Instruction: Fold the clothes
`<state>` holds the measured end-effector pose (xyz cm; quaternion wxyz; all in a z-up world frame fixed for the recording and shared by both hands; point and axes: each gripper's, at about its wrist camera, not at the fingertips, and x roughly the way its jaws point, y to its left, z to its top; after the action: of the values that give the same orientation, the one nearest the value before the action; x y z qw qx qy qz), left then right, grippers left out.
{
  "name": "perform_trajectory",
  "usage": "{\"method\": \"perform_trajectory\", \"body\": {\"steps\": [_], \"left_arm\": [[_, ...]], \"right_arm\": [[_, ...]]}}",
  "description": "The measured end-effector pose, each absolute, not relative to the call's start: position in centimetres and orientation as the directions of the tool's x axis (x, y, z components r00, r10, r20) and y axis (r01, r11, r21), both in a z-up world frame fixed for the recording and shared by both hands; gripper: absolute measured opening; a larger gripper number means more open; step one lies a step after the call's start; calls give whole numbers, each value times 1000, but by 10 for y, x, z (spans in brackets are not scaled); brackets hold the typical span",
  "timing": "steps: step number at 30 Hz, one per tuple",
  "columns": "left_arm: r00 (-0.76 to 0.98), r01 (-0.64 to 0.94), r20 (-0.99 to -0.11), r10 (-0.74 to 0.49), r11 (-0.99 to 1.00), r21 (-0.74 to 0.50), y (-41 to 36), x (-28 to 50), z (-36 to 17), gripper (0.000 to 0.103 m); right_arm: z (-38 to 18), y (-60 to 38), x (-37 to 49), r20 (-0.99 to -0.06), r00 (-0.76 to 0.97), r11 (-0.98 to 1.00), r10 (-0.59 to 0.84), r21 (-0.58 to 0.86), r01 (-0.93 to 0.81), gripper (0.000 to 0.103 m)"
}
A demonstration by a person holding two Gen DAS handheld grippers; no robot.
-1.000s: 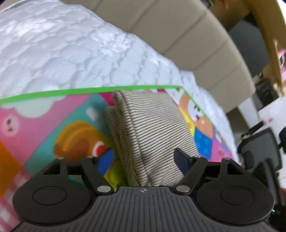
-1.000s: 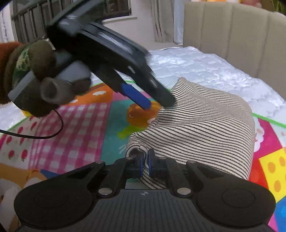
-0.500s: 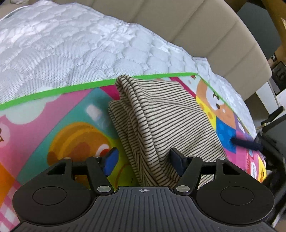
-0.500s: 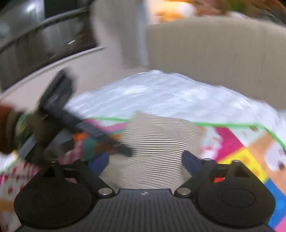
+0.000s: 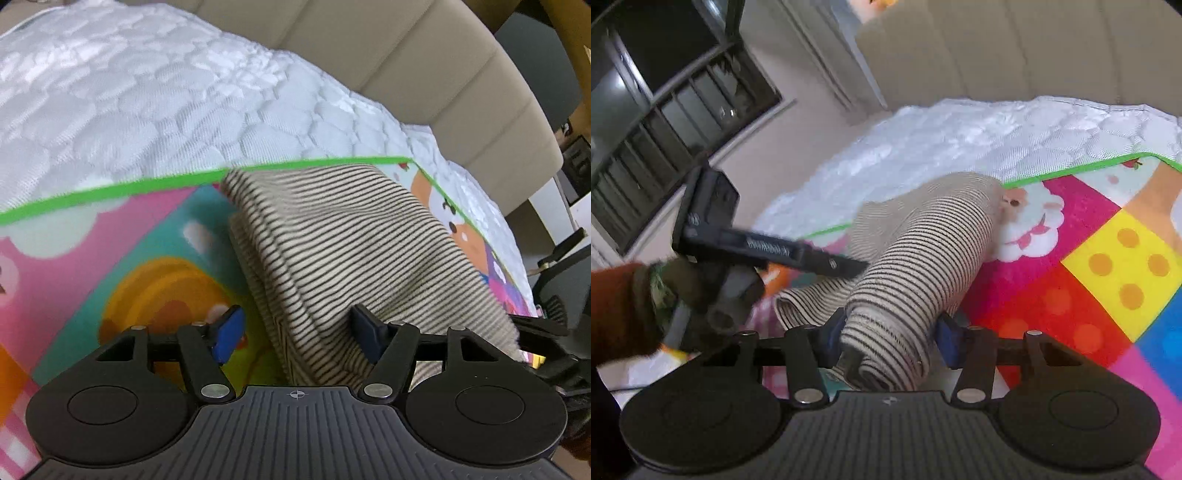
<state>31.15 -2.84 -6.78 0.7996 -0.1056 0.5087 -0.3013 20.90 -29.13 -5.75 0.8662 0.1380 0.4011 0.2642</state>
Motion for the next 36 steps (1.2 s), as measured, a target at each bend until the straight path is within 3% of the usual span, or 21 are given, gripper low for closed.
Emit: {"method": "perform_trajectory", "body": {"steps": [4,9,12,16,20,23,25,27,29,31,36], "left_arm": [[280,407,-757,-590,788,-463,-35,307,-69,70],[300,441,-765,-569,794,-418,-39,304,-65,70],[301,455,-765,-569,791,-410,-40,302,-65,70],[295,473,-763,-575,782,-406,-40,304,-65,70],[291,480,-757,-586,773,-414,-38,305,-68,70],[286,471,-757,-588,774,-423,-36,306,-69,70],[284,465,-757,-589,775,-428,-34,307,-70,70],[303,475,-747,-592,774,-420,-32,308,-68,70],[323,485,-737,-594,772,-410,-29,309,-66,70],[342,495,-726,-597,771,-401,-27,310,-64,71],[387,497,-725,-570,791,-357,-30,315,-57,73]], "right_arm": [[-88,-284,203,-727,502,882,468,346,-321,57],[-75,-307,216,-663,532,845,527,473,-248,68],[-58,-311,244,-675,572,882,466,408,-237,73],[-43,-297,297,-762,501,910,411,308,-278,81],[-68,-296,344,-804,402,898,438,409,-160,82],[-91,-295,348,-762,394,852,515,507,-134,83],[-95,-295,341,-727,433,836,532,531,-137,76],[-83,-295,333,-696,478,833,536,529,-163,52],[-61,-299,328,-630,513,799,583,561,-218,43],[-47,-300,326,-586,540,783,604,560,-269,43],[-71,-291,331,-730,562,921,388,332,-205,45]]}}
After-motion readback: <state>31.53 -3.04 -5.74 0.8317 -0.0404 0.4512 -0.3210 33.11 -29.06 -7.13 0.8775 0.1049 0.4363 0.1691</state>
